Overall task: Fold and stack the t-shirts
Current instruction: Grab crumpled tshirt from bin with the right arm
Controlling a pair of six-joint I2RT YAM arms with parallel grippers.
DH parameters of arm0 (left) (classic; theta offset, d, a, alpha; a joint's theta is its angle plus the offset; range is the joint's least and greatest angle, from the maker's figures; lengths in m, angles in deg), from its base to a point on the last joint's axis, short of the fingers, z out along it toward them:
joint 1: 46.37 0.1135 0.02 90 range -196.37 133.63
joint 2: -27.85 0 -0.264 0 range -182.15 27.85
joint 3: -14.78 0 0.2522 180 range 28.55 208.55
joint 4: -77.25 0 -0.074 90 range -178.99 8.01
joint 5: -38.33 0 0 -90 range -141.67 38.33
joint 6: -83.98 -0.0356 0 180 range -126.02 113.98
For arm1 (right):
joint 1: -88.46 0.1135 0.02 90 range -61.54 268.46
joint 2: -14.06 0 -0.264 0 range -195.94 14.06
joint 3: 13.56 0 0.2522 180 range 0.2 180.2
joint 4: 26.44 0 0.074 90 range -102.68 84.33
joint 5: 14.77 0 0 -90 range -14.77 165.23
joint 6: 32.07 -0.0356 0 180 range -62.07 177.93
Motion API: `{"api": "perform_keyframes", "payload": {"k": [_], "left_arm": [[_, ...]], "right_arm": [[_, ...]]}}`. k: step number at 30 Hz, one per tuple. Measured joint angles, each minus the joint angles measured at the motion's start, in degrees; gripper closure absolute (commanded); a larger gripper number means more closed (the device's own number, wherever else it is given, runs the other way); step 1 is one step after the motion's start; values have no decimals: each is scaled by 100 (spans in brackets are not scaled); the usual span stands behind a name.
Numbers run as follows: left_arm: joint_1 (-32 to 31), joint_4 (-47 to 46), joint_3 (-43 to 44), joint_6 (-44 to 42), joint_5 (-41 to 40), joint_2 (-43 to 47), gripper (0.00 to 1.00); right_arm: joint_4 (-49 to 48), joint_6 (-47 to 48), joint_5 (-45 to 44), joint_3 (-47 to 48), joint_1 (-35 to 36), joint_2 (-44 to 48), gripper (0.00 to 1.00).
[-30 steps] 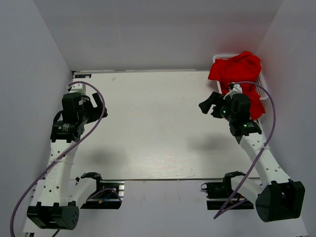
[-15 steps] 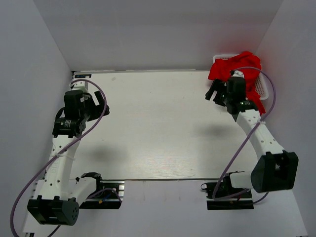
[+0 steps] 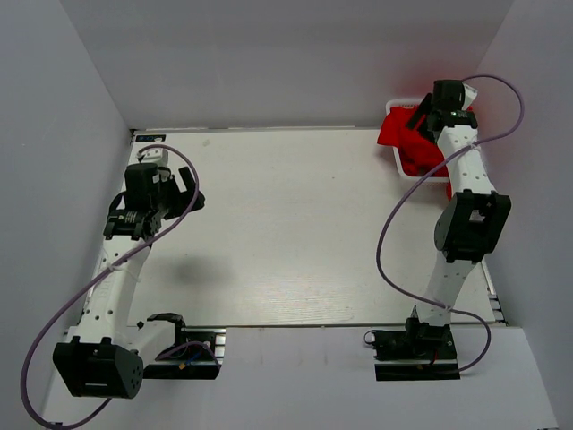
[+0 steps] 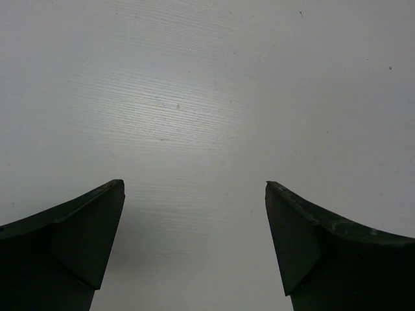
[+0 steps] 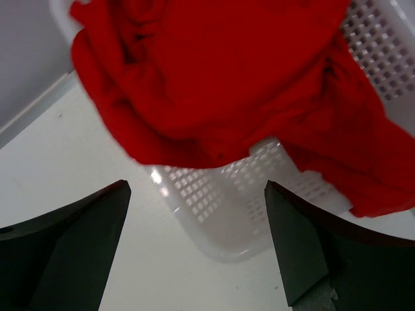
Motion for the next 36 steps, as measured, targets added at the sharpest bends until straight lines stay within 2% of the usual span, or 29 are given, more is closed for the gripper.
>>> {"api": "perform_keyframes", "payload": {"k": [3,7,15,22,27,29,36], "left_arm": [[-2,-44,-59,-24,7,-13,1],[-11,-85,-81,-44,17,-175,1],[-11,-105,-81,-44,70,-855,1],[-11,-179,-4,-22,155,-1064,1],[-11,-251,-2,35,168,-1150,1],[-11,-269,-2,59,168,-1191,1],[-11,-341,-2,127,168,-1268,1]], "right_arm": [[201,-28,-162,605,-313,-546,10],[214,26,-337,949,-640,-946,10],[-643,323,-413,964,-999,-1115,10],[-1471,503,76,1045,-1156,-1639,12],[-1700,516,234,1045,-1185,-1956,14],[-1742,514,212,1060,-1189,-2020,18],[-1969,509,227,1198,-1204,-2170,18]]}}
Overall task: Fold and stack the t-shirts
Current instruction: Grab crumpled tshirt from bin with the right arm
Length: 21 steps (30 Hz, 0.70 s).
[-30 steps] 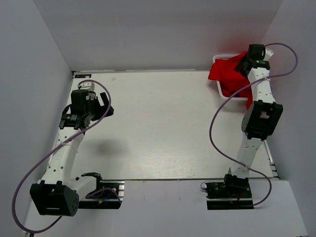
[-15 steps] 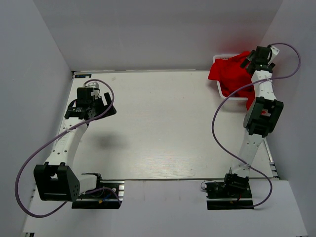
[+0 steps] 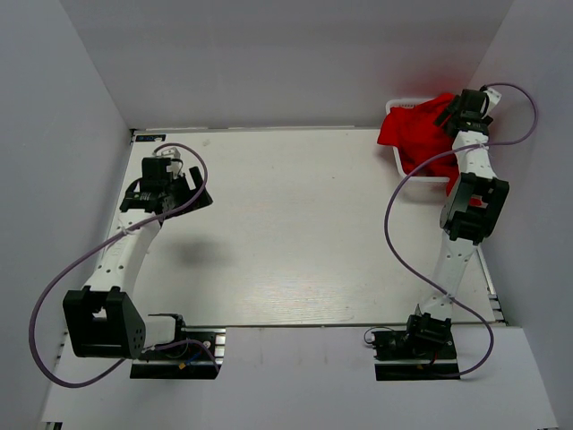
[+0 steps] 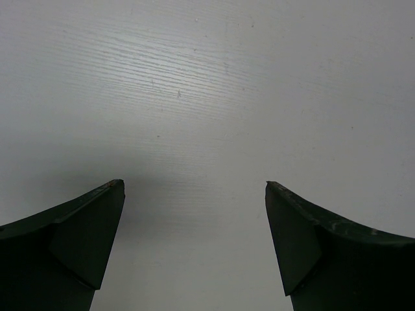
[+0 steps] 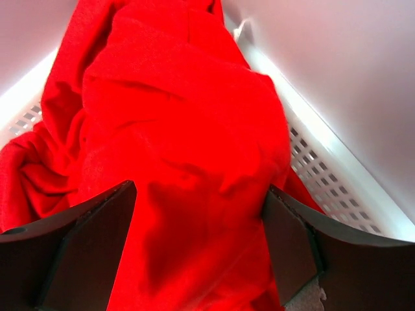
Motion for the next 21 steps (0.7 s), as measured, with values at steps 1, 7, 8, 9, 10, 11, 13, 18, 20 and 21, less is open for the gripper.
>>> {"api": "perform_keyframes", "payload": {"k": [1,7,8,9,10,11,13,18,20,21], "left_arm": [[0,0,0,2,0,-22,1],[0,4,0,17,0,-160,1],[0,4,0,22,0,-162,1],[0,2,0,22,-4,-168,1],[0,0,0,24,-4,-170,1],[0,0,0,22,-11,-181,1],[0,2,0,20,-24,-201,1],[0,7,0,20,-26,-221,1],[0,7,0,20,-28,-221,1],[0,7,0,20,-26,-221,1]], "right_arm": [[-35,-2,31,9,0,-22,18],[-173,-72,304,9,-2,-190,26],[-186,-83,350,9,-2,-216,26],[-195,-125,409,9,-2,-247,33],[-201,-138,448,9,-2,-273,39],[-210,-170,492,9,-2,-297,47],[-212,-223,568,9,0,-317,76],[-282,-337,638,7,0,-319,100],[-297,-337,636,2,0,-317,100],[-321,-334,636,-15,0,-306,100]]}}
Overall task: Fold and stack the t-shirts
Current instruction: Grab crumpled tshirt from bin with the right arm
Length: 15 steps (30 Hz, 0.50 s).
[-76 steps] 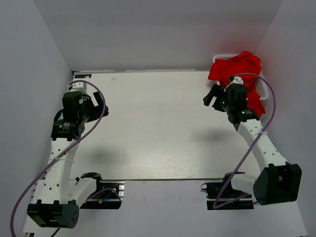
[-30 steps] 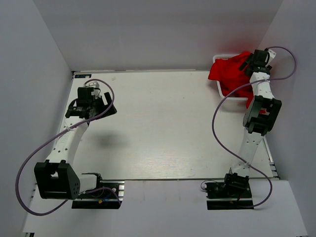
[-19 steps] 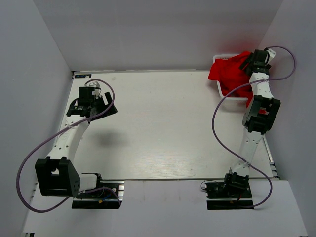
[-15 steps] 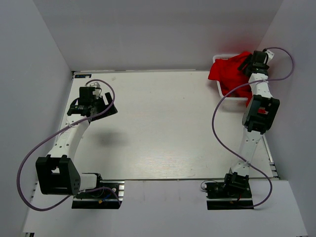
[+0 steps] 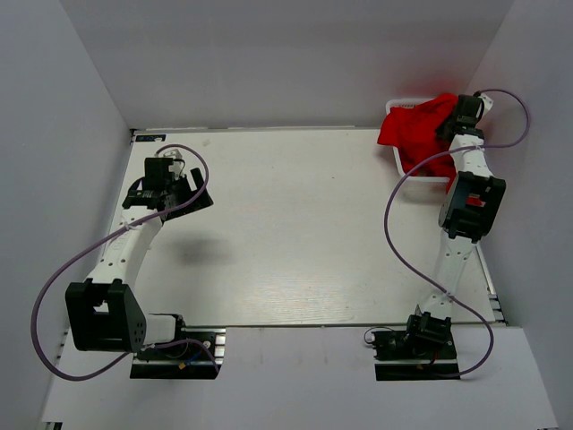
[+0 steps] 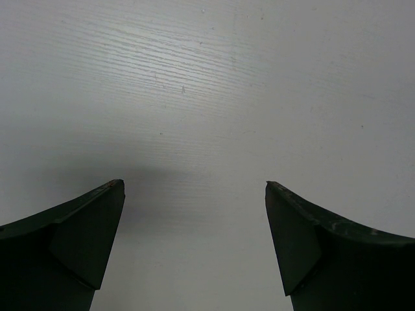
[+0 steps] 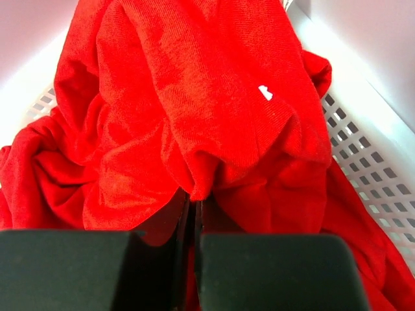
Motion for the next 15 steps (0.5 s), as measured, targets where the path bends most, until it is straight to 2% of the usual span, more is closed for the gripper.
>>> {"api": "perform_keyframes", "payload": {"k": [7,15], "left_arm": [[0,-11,0,-26,13,0,1],[0,-59,0,-42,57,7,1]], "right_arm": [[-33,173,-17,-197,4,378,100],[-98,557,68,-197,4,1443,100]]}}
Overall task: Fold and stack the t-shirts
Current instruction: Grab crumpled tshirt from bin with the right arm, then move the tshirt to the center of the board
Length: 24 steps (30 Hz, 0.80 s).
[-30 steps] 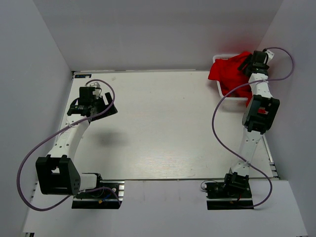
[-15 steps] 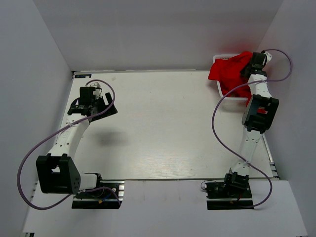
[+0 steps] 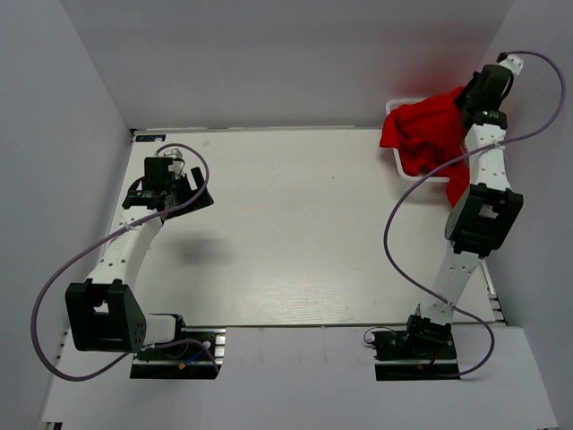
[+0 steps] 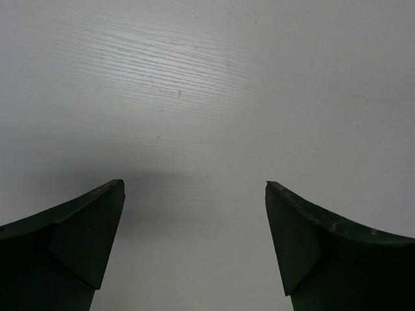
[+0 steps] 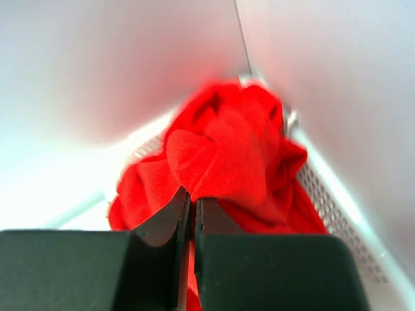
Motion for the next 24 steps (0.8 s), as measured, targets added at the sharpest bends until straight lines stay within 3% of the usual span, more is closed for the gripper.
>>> {"api": "perform_keyframes", "payload": {"k": [12,24], "left_arm": [[0,-249,-98,-4,330,210,1],[0,-267,-122,-44,531,286,1]], "right_arm": [[-588,170,614,763,9,516,100],[-1707,-278,1447,1526,125,1117,100]]}}
